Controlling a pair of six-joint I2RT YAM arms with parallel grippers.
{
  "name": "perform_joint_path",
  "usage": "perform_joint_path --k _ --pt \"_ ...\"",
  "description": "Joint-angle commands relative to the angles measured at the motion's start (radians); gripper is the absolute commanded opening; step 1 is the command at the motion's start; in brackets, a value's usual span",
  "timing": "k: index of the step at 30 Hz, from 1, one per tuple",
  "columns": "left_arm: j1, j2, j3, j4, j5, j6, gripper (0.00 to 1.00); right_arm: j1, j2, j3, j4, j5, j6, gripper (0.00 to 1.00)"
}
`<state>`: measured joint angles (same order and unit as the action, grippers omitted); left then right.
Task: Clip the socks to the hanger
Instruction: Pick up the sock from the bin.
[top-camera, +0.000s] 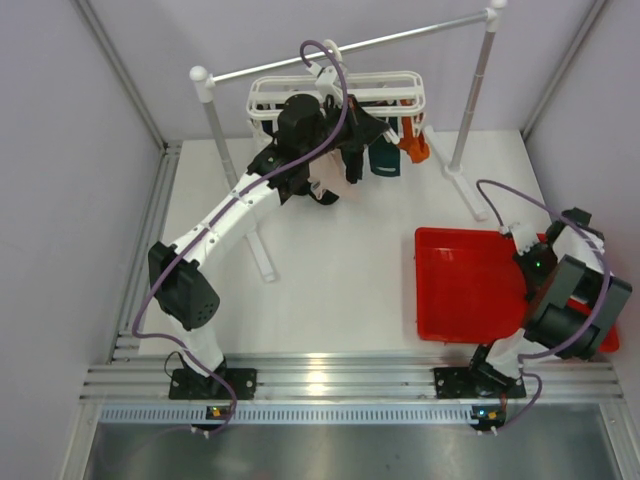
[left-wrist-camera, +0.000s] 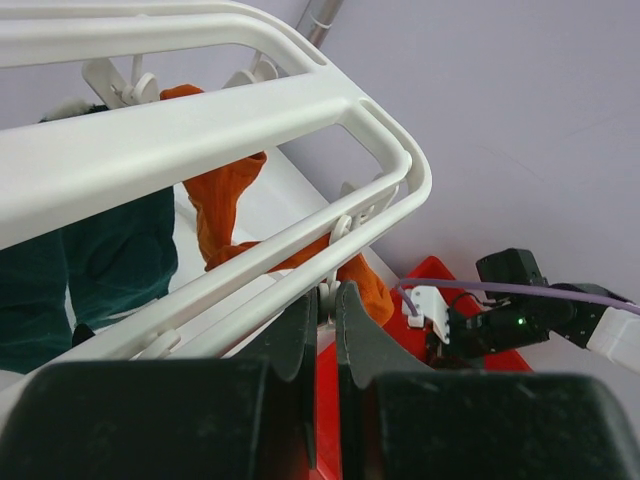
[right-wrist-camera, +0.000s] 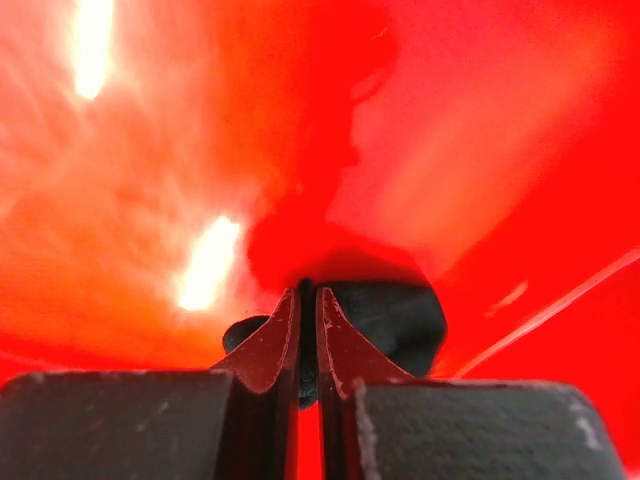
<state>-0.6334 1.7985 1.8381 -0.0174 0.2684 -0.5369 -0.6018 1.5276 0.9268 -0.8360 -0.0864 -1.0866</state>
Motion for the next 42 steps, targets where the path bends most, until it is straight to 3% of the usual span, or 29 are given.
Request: perform_joint_path --k 1,7,10,11,12,13,15,20,28,32,37,42 --pt "0.006 -0.001 0.01 0.036 0.006 -0.002 0.0 0.106 -0.033 0.124 0.017 -0.15 0.028 0.0" --pt "0.006 -0.01 0.003 0.03 0.002 0.009 0.0 0.281 -0.128 0.126 -0.112 -0.256 -0.085 0.01" --pt "0.006 -0.013 0.0 0.03 0.002 0.011 0.0 0.344 -0.188 0.08 -0.179 -0.298 -0.195 0.14" --pt "0.006 -0.014 -0.003 0.03 0.003 0.009 0.0 0.352 -0.202 0.066 -0.22 -0.312 -0.228 0.24" --pt "0.006 -0.013 -0.005 0.03 0.003 0.009 0.0 0.361 -0.216 0.054 -0.224 -0.323 -0.236 0.6" --pt "0.006 -0.014 -0.007 0.033 0.003 0.008 0.0 0.37 -0.233 0.043 -0.227 -0.332 -0.227 0.7" --pt "0.006 -0.013 -0.011 0.034 0.008 0.005 0.0 0.369 -0.234 0.066 -0.273 -0.393 -0.199 0.79" --pt "0.006 -0.01 -0.011 0.039 0.011 -0.001 0.0 0.307 -0.202 0.224 -0.406 -0.545 -0.231 0.78" --pt "0.009 -0.025 -0.034 0.051 0.006 0.0 0.0 0.163 -0.052 0.244 -0.402 -0.493 -0.262 0.56" --pt "0.015 -0.028 -0.042 0.051 0.012 -0.002 0.0 0.145 -0.053 0.181 -0.396 -0.512 -0.343 0.55" --pt "0.024 -0.033 -0.046 0.051 0.023 -0.008 0.0 0.146 -0.115 0.045 -0.393 -0.564 -0.564 0.57" --pt "0.032 -0.036 -0.051 0.056 0.029 -0.015 0.0 0.192 -0.161 -0.066 -0.287 -0.506 -0.716 0.67"
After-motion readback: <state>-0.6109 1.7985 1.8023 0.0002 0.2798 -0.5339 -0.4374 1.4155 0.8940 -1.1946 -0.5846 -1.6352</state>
